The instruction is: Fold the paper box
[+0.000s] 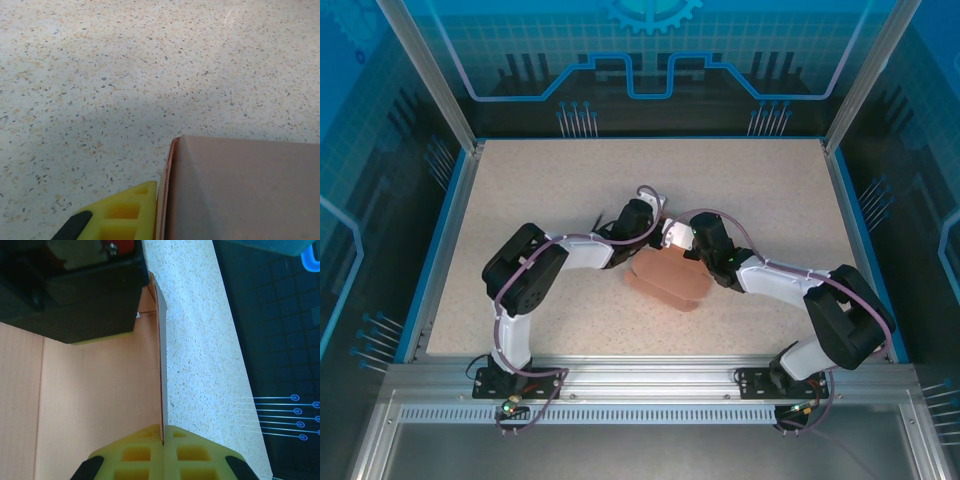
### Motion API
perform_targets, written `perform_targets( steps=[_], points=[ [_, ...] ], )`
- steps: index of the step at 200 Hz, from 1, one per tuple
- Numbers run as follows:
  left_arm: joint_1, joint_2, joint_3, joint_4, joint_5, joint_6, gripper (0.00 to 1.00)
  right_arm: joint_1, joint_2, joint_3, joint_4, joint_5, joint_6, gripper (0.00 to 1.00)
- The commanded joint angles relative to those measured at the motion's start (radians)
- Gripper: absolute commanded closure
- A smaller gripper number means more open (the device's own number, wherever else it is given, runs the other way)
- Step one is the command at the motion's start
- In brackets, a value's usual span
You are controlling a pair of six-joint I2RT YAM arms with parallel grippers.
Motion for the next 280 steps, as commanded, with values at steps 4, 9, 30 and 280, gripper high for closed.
perform_targets(
  steps=[4, 9, 30, 280],
  points=[
    [0.051, 0.018, 0.018, -0.098, -0.240, -0.027, 0.92, 0.011, -0.057, -0.009, -0.058, -0.059, 0.027, 0.96],
    [0.051, 0.018, 0.017, -0.094, -0.232, -0.023, 0.92, 0.011, -0.059, -0.012, -0.055, -0.060, 0.028, 0.96],
    [0.051, 0.007, -0.013, -0.033, -0.141, 0.000, 0.91, 0.006, -0.059, -0.009, -0.053, -0.055, 0.032, 0.96],
    [0.050, -0.001, -0.098, 0.032, 0.166, 0.097, 0.49, -0.014, -0.068, 0.003, -0.058, -0.010, 0.056, 0.96]
  ],
)
